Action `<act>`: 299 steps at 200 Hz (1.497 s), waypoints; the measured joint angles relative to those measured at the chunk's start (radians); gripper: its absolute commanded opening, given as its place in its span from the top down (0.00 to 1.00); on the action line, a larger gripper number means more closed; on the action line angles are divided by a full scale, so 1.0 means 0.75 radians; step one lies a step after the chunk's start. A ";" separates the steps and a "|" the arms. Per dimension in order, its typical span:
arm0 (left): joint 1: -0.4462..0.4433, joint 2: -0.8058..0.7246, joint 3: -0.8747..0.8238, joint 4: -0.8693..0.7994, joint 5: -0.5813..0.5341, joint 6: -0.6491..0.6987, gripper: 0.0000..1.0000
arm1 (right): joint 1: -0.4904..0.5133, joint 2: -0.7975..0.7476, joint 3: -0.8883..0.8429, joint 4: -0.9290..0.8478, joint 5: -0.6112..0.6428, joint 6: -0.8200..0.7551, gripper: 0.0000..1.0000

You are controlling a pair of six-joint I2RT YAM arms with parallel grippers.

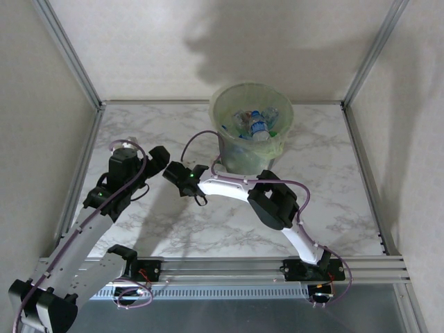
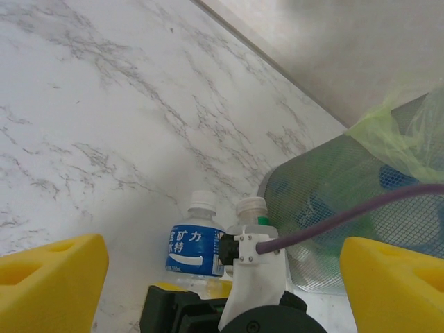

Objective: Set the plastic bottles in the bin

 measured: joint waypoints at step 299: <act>0.020 -0.043 0.066 -0.039 0.061 -0.021 0.14 | 0.161 -0.906 -0.097 -0.041 0.273 0.043 0.51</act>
